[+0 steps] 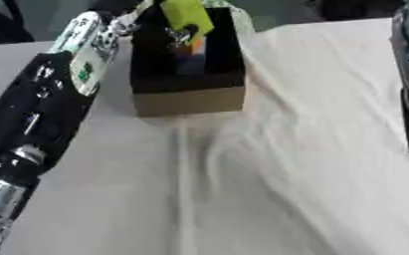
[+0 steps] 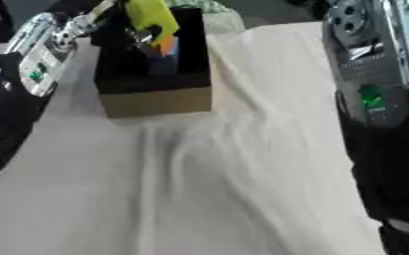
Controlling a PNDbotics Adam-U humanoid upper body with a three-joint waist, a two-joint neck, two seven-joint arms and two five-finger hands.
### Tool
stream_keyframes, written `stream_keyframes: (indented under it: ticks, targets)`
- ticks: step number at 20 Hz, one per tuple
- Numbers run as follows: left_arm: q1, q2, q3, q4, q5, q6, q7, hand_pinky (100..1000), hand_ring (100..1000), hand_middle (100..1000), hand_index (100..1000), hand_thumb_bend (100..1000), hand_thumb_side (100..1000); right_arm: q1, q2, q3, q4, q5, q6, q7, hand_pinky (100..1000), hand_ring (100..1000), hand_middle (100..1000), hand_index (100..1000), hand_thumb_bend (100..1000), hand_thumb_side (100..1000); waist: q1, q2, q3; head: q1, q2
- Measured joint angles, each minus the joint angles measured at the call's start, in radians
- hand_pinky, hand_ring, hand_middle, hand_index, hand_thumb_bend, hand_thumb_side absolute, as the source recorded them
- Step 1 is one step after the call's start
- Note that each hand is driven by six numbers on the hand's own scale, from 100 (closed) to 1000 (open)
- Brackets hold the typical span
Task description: Pick up objects on the table and place them in the box.
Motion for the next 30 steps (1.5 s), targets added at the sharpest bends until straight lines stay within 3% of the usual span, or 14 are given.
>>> stream_keyframes:
  ticks: [3, 6, 13, 18, 26, 30]
  targets:
    - [0.0, 0.0, -0.001, 0.001, 0.022, 0.009, -0.024, 714, 742, 727, 828, 100, 1000, 0.001, 0.0, 0.0, 0.0, 0.0, 0.002, 0.0, 909, 940, 765, 902, 100, 1000, 0.0, 0.0, -0.001, 0.0, 0.0]
    - [0.0, 0.0, -0.003, 0.0, 0.022, 0.002, -0.049, 737, 780, 767, 867, 100, 1000, 0.008, 0.0, 0.0, 0.0, -0.001, 0.003, 0.0, 909, 941, 765, 903, 100, 1000, 0.001, 0.0, -0.003, -0.001, 0.0]
    - [0.001, 0.001, -0.003, -0.014, -0.032, -0.012, -0.069, 750, 808, 787, 885, 262, 996, 0.019, 0.0, -0.006, 0.007, -0.006, 0.008, 0.004, 910, 942, 764, 903, 100, 1000, 0.001, -0.001, 0.002, -0.003, 0.002]
    - [0.001, 0.004, -0.006, -0.031, -0.075, -0.014, -0.07, 759, 828, 807, 894, 384, 909, 0.028, 0.0, -0.006, 0.01, -0.009, 0.009, 0.006, 910, 942, 764, 903, 100, 1000, 0.001, -0.011, 0.009, -0.004, 0.011]
    - [0.001, 0.019, -0.008, -0.056, -0.122, -0.015, -0.074, 766, 841, 811, 898, 417, 907, 0.044, 0.007, -0.007, 0.014, -0.01, 0.011, 0.01, 910, 942, 764, 903, 100, 1000, 0.001, -0.029, 0.023, -0.009, 0.027]
    - [0.001, 0.022, -0.009, -0.072, -0.123, -0.012, -0.077, 760, 833, 801, 889, 370, 906, 0.052, 0.009, -0.007, 0.016, -0.009, 0.009, 0.015, 910, 942, 764, 902, 100, 1000, 0.0, -0.042, 0.029, -0.013, 0.033]
